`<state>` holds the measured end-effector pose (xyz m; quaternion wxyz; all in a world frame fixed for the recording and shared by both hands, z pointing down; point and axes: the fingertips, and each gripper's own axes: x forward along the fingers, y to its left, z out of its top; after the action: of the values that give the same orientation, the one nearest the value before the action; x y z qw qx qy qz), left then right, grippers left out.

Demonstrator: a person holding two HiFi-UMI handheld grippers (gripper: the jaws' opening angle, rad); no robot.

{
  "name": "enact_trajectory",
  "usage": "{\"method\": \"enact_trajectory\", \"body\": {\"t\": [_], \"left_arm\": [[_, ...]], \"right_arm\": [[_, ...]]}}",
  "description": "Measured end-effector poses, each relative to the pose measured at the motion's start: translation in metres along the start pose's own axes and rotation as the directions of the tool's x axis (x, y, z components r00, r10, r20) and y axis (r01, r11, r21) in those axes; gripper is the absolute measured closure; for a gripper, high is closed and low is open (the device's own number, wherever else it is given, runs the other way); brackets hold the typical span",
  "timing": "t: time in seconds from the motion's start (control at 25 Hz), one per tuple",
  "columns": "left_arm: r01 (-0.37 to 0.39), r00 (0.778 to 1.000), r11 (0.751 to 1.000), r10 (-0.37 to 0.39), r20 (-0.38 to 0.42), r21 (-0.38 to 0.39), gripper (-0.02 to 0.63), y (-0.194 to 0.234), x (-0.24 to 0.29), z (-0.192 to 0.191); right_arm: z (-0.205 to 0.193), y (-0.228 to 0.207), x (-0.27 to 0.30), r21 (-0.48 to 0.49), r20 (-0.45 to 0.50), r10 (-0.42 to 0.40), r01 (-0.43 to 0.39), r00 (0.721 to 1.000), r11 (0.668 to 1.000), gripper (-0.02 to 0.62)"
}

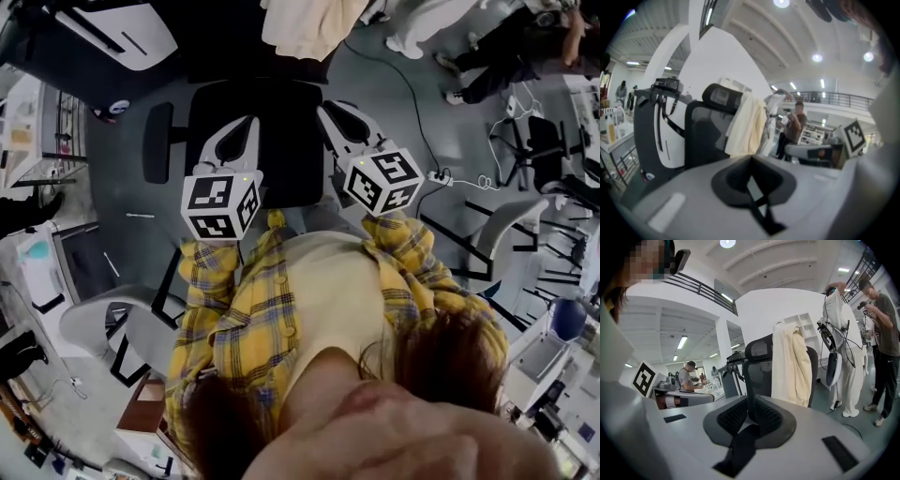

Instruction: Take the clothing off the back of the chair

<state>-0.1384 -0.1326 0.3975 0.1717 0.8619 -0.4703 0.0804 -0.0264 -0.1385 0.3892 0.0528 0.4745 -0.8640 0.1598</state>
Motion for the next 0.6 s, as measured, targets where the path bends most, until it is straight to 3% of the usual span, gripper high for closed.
{"method": "enact_trajectory", "body": {"t": [0.6], "left_arm": [[-0.055,0.998,0.998,0.054,0.021,0.030,0.603,0.002,0.058,0.042]], "right_arm": [[0.051,-0.046,0.044,-0.065,0.038,0.088,-0.085,0.995,0.994,0.578]]}}
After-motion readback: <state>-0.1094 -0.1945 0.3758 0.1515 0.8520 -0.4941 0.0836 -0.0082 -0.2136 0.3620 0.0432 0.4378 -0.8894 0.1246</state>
